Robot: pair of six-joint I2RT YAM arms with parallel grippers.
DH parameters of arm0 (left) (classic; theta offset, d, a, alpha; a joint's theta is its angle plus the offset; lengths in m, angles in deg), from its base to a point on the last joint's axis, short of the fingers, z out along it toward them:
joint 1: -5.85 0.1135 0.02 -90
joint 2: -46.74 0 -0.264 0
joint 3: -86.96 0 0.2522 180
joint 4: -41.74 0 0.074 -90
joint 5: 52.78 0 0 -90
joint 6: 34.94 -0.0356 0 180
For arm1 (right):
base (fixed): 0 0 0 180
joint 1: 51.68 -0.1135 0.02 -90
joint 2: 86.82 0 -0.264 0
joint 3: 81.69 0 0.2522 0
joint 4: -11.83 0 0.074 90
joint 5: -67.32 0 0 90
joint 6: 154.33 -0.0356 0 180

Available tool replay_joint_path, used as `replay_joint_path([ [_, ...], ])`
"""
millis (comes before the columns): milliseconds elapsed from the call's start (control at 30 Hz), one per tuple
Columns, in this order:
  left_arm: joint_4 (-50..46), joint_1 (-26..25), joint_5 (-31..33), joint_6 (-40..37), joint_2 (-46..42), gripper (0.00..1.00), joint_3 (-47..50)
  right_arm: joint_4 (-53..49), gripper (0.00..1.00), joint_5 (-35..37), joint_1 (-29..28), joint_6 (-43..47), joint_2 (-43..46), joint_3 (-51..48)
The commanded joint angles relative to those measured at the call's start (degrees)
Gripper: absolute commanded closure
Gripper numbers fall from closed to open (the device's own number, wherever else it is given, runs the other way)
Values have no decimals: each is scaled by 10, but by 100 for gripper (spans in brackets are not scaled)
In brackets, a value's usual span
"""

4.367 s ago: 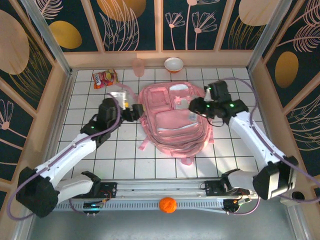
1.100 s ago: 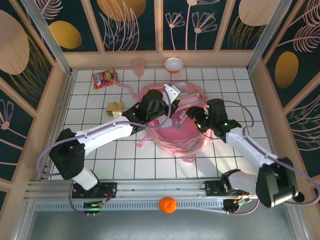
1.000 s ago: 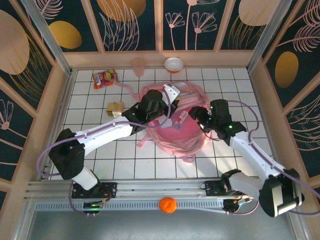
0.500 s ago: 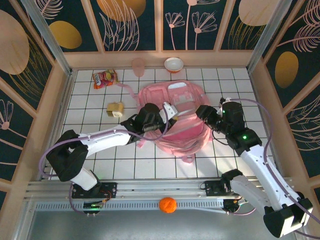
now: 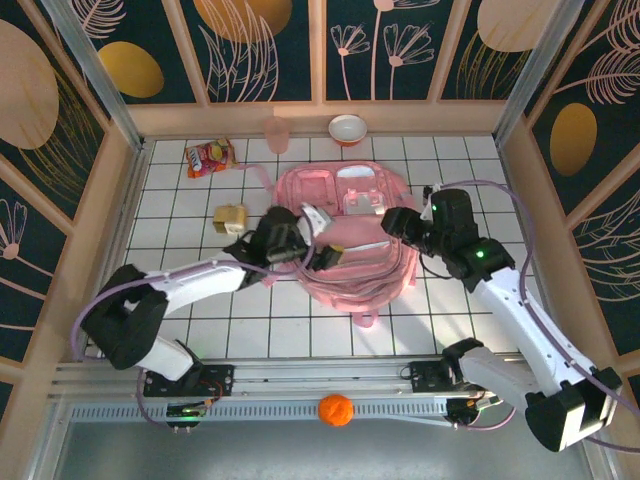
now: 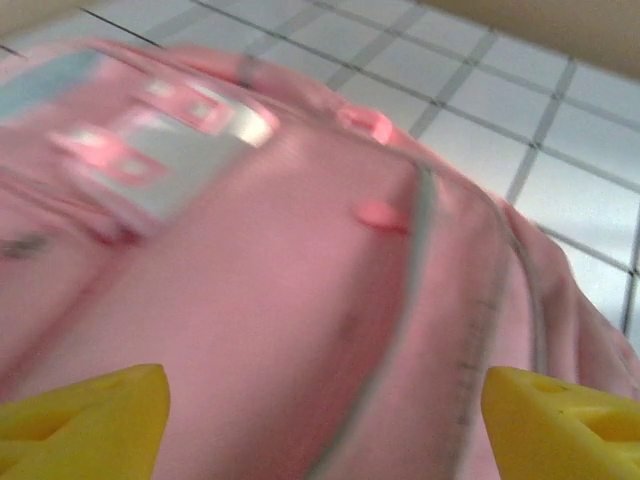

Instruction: Pack books, pencil case, and school supplies into a backpack

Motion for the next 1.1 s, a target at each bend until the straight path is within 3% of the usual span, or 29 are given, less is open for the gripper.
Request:
replay_joint_path([
  [0,-59,69,-74,53,-33,16,-30,-35,44,-3,-25,101,-36,41],
  [100,-123,131,-121,86,-22,18,-54,-59,44,-2,-67,180,-83,74],
  [233,-133,194,-153,154,-4,21,-44,-102,44,17,-134,258,-152,112],
  [433,-114,263,-235,232,77,24,-58,-84,44,-7,-164,276,-208,115],
  [800,-202,265,-233,127,210,25,-173,-43,43,-20,-165,249,-221,76],
  [1067,-251,265,-307,57,223,31,-157,-41,43,-23,-165,246,-229,75],
])
